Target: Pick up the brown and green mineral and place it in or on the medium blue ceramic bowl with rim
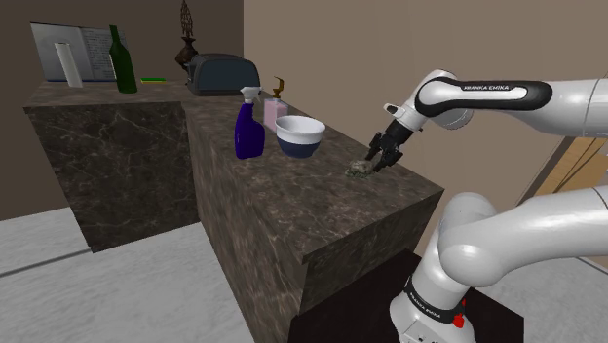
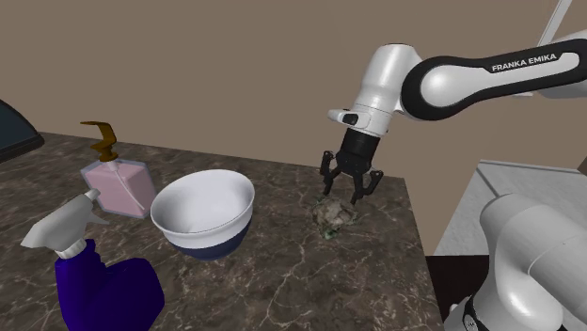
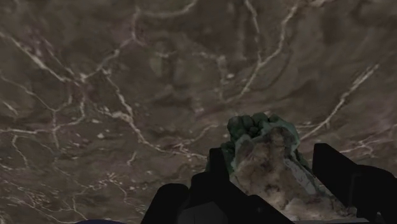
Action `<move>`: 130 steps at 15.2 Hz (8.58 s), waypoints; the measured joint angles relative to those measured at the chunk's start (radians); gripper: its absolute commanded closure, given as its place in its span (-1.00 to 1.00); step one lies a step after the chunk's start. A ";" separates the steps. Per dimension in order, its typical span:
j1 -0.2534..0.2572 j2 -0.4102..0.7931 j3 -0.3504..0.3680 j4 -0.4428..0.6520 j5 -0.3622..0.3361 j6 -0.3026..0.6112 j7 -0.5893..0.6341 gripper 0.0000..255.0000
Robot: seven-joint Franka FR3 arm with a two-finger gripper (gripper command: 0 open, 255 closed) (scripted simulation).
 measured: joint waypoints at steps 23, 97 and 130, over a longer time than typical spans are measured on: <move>-0.501 -0.160 0.961 -0.217 0.062 0.010 1.236 -1.00; -0.847 0.409 1.417 0.580 -0.004 -0.331 1.766 1.00; -0.903 1.189 1.569 0.998 -0.238 -0.208 2.530 -1.00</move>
